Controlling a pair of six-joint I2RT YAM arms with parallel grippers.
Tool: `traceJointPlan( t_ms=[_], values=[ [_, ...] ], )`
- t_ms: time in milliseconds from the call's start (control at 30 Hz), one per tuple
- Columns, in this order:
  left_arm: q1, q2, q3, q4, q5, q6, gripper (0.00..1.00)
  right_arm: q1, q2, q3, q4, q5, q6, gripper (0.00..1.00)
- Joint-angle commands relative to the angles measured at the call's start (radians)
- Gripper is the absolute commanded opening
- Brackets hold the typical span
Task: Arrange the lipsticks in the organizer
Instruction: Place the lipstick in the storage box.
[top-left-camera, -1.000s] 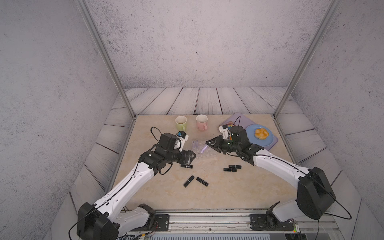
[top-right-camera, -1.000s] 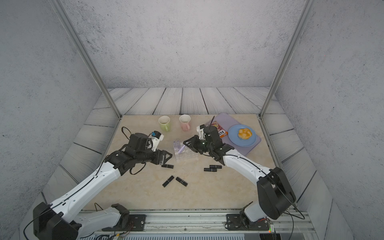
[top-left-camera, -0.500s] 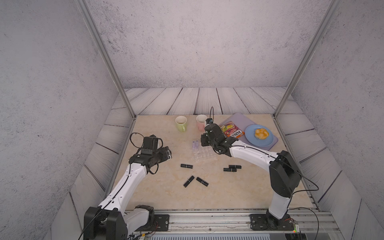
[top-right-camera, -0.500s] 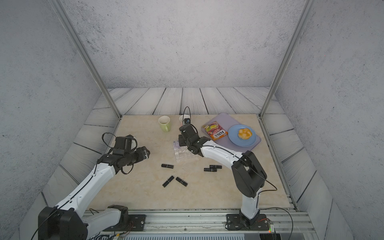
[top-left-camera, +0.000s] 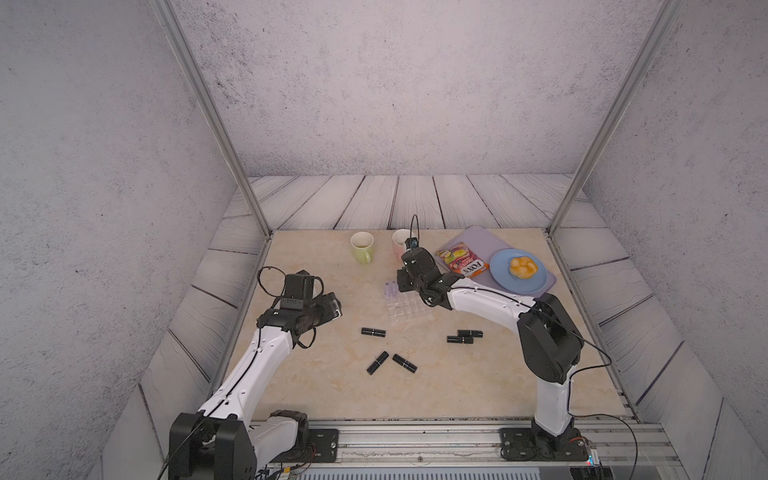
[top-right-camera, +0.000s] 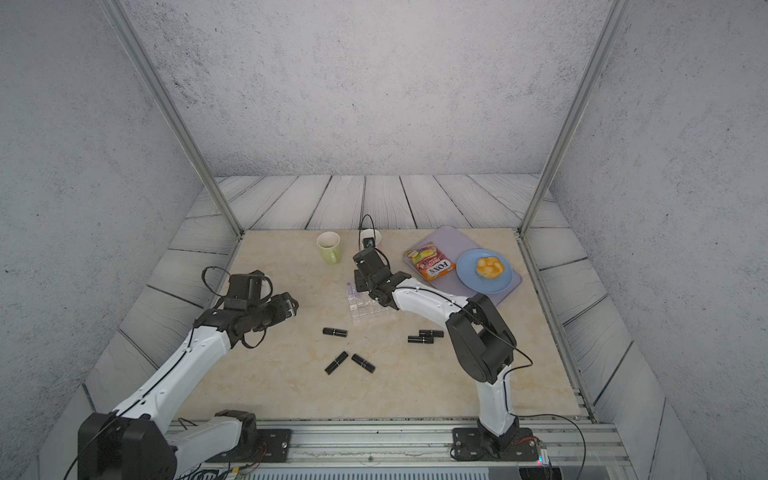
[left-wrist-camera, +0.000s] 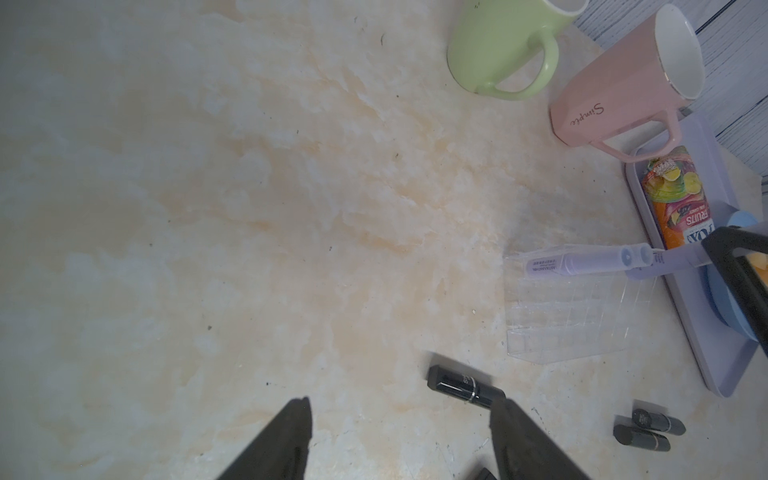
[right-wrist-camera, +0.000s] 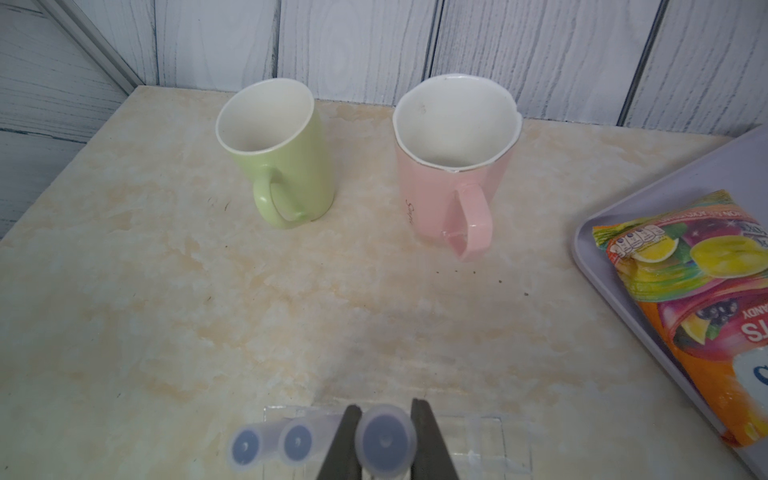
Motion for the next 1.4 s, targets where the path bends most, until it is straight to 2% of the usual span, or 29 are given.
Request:
traceJointPlan(
  t_ms=[0,833,1367],
  values=[
    [0.014,-0.008,-0.006,0.018,0.01,-0.002,0.73,0.005,0.033,0.032,0.007,-0.002,-0.001,0.02],
    [0.031,-0.002,-0.007,0.033,0.047,-0.001,0.72,0.025,0.068,0.072,0.035,0.008,-0.014,0.0],
    [0.042,-0.005,-0.006,0.029,0.057,0.004,0.72,0.026,0.108,0.033,0.054,0.051,0.014,0.0]
  ],
)
